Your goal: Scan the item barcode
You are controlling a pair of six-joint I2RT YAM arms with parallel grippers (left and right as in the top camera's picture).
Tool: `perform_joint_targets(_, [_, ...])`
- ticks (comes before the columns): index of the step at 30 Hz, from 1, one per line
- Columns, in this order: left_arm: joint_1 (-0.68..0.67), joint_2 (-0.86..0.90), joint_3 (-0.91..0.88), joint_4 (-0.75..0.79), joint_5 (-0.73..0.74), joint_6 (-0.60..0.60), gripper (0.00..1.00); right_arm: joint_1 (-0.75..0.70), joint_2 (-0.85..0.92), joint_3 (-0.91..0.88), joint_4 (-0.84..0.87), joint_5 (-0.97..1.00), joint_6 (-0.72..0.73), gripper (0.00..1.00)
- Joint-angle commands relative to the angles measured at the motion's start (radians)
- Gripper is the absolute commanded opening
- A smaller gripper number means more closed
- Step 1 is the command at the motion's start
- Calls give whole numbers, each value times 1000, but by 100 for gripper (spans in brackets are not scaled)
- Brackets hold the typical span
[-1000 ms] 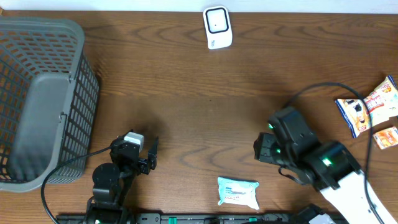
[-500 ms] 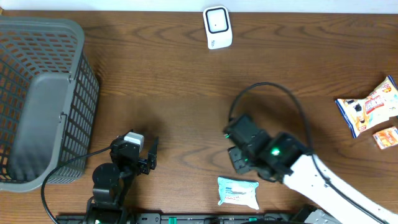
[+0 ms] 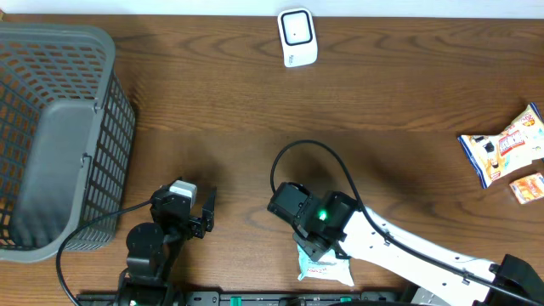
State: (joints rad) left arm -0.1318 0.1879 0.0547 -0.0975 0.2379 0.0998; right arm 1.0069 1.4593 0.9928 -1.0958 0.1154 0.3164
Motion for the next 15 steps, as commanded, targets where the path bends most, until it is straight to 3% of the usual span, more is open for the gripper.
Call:
perform_joint_targets(1, [4, -5, -18, -25, 16, -16, 77, 16, -2, -4, -36, -48, -18, 51])
perform_joint_targets(6, [5, -5, -18, -25, 16, -16, 77, 31, -2, -12, -87, -99, -3, 53])
perform_joint_targets(15, [5, -5, -18, -25, 16, -16, 77, 40, -2, -140, -17, -87, 128, 52])
